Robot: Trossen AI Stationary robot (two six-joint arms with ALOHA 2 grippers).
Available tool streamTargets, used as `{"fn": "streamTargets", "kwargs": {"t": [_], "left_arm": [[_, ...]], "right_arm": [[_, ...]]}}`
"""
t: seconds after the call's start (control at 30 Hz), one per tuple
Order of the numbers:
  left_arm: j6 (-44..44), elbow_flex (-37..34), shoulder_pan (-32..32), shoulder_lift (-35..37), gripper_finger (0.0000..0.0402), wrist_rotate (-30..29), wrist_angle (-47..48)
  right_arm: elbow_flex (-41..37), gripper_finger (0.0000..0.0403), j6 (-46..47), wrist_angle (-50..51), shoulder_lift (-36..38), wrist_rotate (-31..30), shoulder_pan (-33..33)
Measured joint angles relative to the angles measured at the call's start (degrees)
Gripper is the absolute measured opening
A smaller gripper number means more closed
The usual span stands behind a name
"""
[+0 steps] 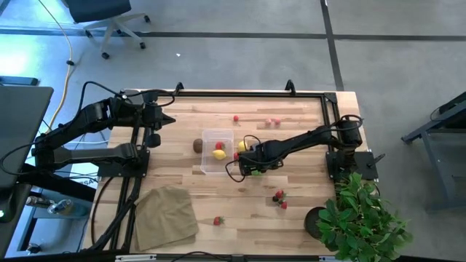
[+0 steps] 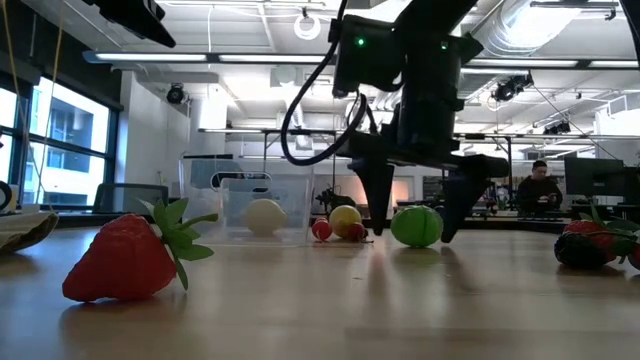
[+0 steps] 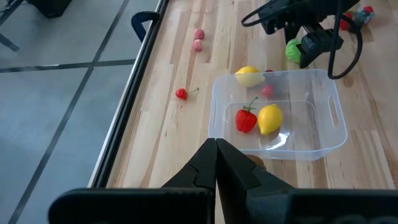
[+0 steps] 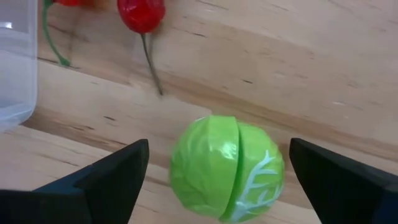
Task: Pick and placing Produce into tupperware
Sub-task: Put the cabbage into the transparent bin
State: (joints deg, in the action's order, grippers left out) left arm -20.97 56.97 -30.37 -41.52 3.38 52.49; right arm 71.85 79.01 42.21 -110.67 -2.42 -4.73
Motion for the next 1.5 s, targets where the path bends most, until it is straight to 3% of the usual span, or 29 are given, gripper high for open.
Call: {"fn": "streamTargets", "kwargs": {"t": [0.87,1.27,1.5], "left_arm": [[0.00,0.00,0.00,0.02,0.0001,0.00,0.00],[0.01,0.02,0.00,0.01,0.0001,-0.02,0.00],[0.00,0.00,0.00,0.02,0.0001,0.00,0.01]], "right_arm": [[0.00,0.0298,-1.05,-0.08,-0.03,1.09,0.00],[0.00,0.0238,-0.45,-0.59,-0.01,0.81,0.00],[0.00,0.0231,-0.59,-0.91,0.02,0.74,0.00]]}}
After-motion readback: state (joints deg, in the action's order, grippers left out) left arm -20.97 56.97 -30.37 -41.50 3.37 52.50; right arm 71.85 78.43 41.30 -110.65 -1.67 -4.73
